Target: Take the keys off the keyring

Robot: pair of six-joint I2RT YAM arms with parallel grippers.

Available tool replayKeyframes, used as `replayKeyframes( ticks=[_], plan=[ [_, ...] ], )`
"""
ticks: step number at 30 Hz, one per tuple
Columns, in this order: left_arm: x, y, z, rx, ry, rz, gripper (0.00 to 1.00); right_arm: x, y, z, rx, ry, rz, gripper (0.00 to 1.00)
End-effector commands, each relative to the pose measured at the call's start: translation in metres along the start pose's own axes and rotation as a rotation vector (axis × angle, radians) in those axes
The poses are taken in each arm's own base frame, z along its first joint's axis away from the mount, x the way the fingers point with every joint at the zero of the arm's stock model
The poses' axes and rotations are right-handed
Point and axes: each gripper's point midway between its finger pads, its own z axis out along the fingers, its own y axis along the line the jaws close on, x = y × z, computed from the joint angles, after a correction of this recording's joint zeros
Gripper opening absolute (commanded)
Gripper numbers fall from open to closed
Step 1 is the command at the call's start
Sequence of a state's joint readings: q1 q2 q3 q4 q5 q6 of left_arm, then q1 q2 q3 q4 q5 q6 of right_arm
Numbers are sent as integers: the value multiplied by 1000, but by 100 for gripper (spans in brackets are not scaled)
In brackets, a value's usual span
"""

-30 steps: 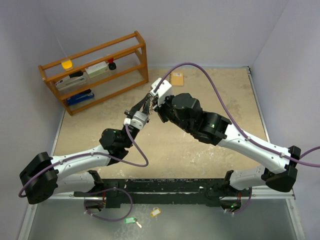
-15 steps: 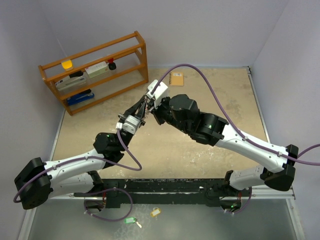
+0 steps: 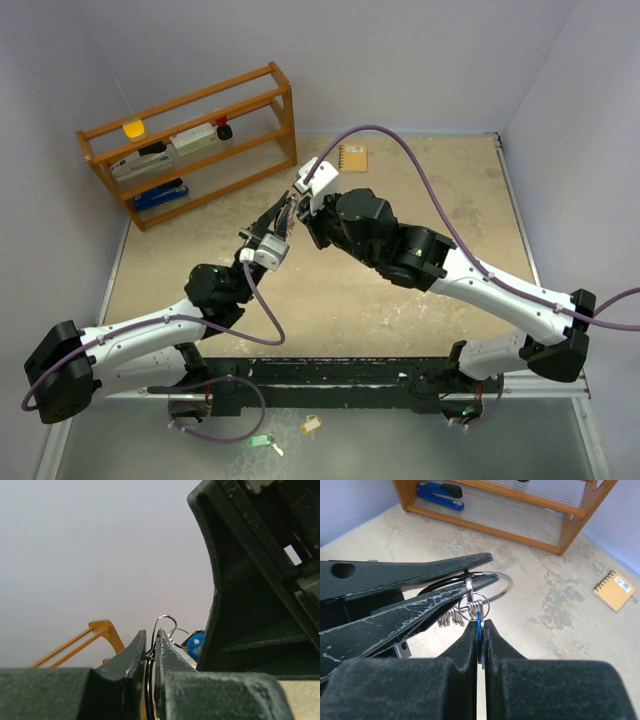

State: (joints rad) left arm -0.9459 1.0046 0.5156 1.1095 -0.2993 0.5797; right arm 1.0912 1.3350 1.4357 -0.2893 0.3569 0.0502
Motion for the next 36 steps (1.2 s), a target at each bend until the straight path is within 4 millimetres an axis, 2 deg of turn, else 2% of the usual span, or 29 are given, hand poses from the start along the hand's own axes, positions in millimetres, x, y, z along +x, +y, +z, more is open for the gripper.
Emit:
replayKeyframes(
  ticks=[1,4,7,14,20,23,25,30,34,36],
  plan=[
    [-125,150,-16,-537,-329,-87,0,98,-90,-38,314,360,-59,0],
    [-122,153,-19,-547,-322,-87,0,98,-118,-50,410,347,-21,0],
    [-121,151,-22,-544,-341,-113,0,95,-129,-55,446,328,-15,0],
    [-119,135,-16,-466,-376,-188,0,102,-120,-40,403,340,-13,0],
    [-107,124,-9,-441,-339,-179,0,80,-109,-30,327,250,2,0],
    [-100,118,-2,-431,-324,-174,0,75,-94,-23,240,233,19,0],
    [-94,112,3,-421,-307,-170,0,72,-91,-21,223,224,26,0],
    [-72,98,14,-389,-220,-174,0,57,-93,-24,227,167,29,0],
    [-31,76,9,-340,-86,-224,0,45,-100,-27,252,135,4,0],
    [-11,63,1,-314,-41,-277,4,37,-106,-28,281,121,-14,0]
  ],
)
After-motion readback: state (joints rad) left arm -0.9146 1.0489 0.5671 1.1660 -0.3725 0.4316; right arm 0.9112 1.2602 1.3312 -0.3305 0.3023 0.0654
